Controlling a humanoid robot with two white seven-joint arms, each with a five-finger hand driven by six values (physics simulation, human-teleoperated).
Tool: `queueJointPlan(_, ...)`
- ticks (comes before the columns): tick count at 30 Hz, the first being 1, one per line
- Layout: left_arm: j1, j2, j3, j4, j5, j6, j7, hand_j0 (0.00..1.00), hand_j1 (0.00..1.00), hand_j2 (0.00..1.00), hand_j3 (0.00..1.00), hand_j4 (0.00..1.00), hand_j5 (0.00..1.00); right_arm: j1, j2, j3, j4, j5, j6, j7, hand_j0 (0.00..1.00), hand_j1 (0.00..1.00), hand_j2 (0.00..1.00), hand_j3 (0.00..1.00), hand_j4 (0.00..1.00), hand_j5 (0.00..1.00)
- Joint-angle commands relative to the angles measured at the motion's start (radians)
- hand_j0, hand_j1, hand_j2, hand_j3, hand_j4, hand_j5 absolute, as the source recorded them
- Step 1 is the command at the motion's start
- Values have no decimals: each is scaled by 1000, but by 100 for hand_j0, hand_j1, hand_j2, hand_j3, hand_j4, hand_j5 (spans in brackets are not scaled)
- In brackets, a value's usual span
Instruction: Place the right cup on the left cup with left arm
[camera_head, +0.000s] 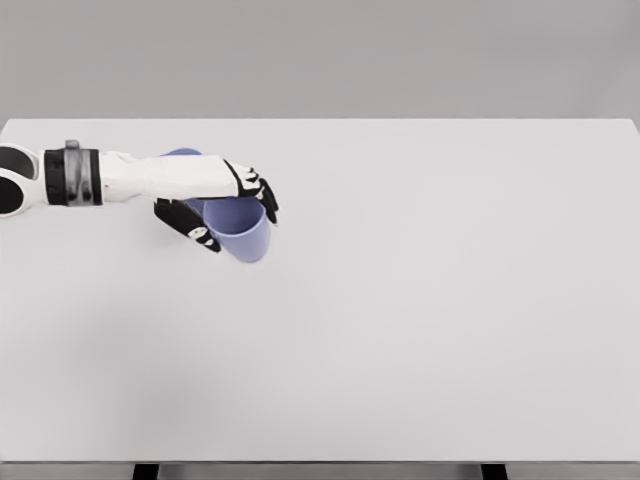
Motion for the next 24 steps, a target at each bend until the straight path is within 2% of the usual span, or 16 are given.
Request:
queueJointPlan(1,-3,30,2,-26,33,1,-8,45,45,45,45,45,45,0,0,0,0,1,-1,0,100,100,100,100,100,100)
queueJointPlan(8,-110,67,-10,-36,140,1,-59,45,45,45,45,45,45,0,0,0,0,2,-1,0,100,100,100,100,100,100)
queueJointPlan(12,-166,73,-18,-18,166,1,-90,45,45,45,45,45,45,0,0,0,0,1,-1,0,100,100,100,100,100,100)
queueJointPlan(21,-250,59,-24,106,188,1,-140,46,46,46,46,46,46,0,0,0,0,1,-1,0,100,100,100,100,100,100)
queueJointPlan(24,-302,60,-99,148,220,1,-140,46,46,46,46,46,46,0,0,0,0,2,-1,0,100,100,100,100,100,100)
